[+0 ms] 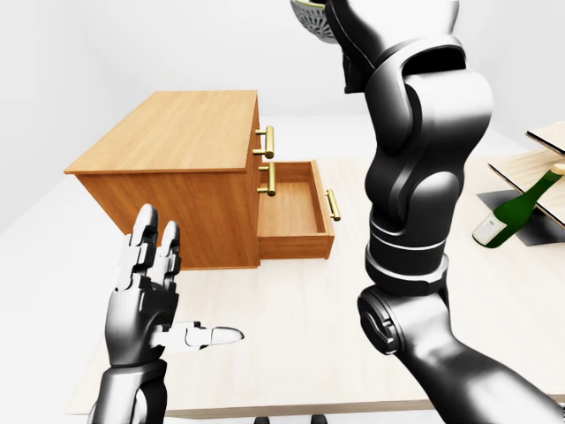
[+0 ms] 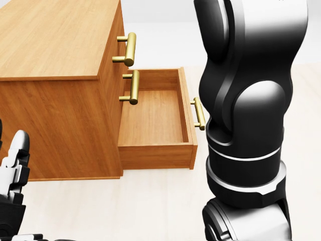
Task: Put the bowl on top of the cabinet.
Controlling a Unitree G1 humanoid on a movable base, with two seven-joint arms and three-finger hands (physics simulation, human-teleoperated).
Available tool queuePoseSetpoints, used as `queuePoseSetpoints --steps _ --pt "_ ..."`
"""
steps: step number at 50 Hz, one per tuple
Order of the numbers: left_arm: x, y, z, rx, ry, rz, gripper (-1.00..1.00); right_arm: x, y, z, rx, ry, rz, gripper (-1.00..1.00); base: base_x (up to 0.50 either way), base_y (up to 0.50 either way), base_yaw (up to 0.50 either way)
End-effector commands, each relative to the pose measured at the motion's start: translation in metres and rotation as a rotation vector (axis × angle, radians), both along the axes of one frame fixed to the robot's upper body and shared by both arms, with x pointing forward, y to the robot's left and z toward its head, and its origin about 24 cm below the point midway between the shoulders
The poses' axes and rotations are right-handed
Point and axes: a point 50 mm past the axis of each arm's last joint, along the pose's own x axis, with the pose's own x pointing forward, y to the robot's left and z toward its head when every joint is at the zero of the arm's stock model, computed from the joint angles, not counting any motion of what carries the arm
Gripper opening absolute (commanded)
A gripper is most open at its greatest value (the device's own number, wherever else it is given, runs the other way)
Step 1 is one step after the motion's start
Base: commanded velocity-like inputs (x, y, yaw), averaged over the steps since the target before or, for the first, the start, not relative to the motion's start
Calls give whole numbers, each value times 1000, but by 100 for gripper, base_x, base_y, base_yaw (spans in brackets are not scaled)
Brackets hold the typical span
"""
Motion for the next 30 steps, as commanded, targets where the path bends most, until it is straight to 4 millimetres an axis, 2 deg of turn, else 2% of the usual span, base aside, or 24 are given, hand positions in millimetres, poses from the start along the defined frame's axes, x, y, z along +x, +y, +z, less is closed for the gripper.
queuePoseSetpoints --steps 1,16,23,30 --pt "0 -1 -1 0 5 -3 100 -6 38 -4 -108 -3 80 -100 0 0 0" --pt "-1 1 1 0 -5 1 100 -12 62 -17 -124 34 164 -100 0 0 0" --pt "0 1 2 0 -12 3 100 -3 60 -21 -126 72 171 -100 0 0 0" --pt "0 1 2 -1 -10 3 100 -3 60 -22 -127 74 173 -100 0 0 0"
